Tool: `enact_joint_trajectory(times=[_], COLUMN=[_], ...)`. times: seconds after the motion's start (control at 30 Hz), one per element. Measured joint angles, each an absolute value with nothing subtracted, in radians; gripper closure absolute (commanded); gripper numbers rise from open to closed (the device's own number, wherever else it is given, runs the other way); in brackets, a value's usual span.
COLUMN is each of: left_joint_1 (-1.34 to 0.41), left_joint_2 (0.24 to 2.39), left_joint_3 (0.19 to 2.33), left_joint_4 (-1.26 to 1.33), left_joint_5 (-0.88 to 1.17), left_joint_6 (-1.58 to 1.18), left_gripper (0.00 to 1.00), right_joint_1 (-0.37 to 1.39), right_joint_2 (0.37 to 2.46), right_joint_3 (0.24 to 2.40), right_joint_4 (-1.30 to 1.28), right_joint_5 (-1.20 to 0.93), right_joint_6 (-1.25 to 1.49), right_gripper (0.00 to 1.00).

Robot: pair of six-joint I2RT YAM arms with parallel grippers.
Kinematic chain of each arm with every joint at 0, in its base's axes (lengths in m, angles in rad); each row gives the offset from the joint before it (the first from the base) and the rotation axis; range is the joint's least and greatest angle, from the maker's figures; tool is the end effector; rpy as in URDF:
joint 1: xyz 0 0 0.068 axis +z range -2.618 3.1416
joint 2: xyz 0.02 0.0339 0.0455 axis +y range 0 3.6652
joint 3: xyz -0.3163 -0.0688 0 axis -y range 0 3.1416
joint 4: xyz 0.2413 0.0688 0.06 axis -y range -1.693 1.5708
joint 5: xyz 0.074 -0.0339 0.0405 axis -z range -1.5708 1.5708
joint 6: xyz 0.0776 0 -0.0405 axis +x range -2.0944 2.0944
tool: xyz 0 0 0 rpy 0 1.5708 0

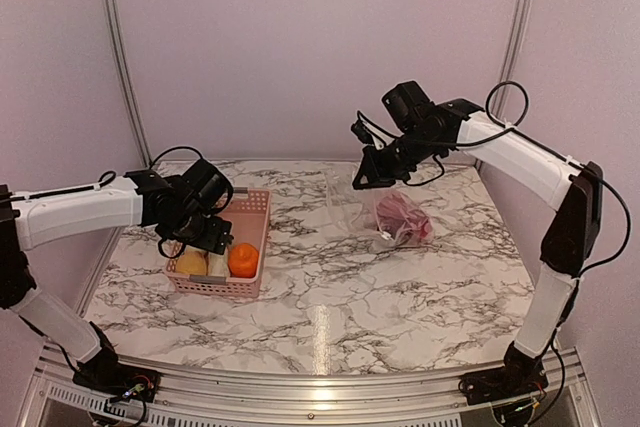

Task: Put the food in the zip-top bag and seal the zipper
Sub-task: Pick up the fake fruit from the bin.

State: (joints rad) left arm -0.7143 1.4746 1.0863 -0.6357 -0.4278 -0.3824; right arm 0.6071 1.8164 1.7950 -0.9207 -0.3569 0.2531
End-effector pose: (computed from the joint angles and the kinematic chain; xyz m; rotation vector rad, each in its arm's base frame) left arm 0.2560 -0.1793 0.2690 0.2585 2.4499 0.0964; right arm 0.3342 0.2651 0.3565 -0.6096 2.5398 0.7810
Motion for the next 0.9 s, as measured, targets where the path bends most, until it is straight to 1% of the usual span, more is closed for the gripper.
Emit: enact_joint_trajectory(times=[0.1,0.13,0.27,0.53,0.9], left_joint_1=[-0.709,-0.706,-0.68,-0.652,-0.653], left_joint_2=[1.508,1.52,1.565,1.693,1.7], left_joint_3=[1.113,1.122,1.144,1.185,1.198], left_joint_4=[-0.688,-0.699,-0.733,-0.783,-0.827], left_joint_5=[-0.451,-0.458,-0.457,-0.434,-0.423], left_joint_6=[-0.371,-0.367,-0.346,-0.334,-0.353], left_gripper=[0.14,0.16,0.28,0.27,0.27], right_joint_1=[0.607,0.607,0.607,0.607,0.607], right_joint_2=[1.815,1.812,1.811,1.807,1.806], right_joint_3=[1.816,1.816,1.816,1.823,1.823], right_joint_4=[-0.923,-0.919,-0.923,-0.943,-0.945], right_joint_5=[-0.343,-0.339,-0.333,-0.329,-0.331], right_joint_6=[0.242,0.241,0.239,0.239,0.236], right_gripper=[1.0,1.0,1.0,1.0,1.0])
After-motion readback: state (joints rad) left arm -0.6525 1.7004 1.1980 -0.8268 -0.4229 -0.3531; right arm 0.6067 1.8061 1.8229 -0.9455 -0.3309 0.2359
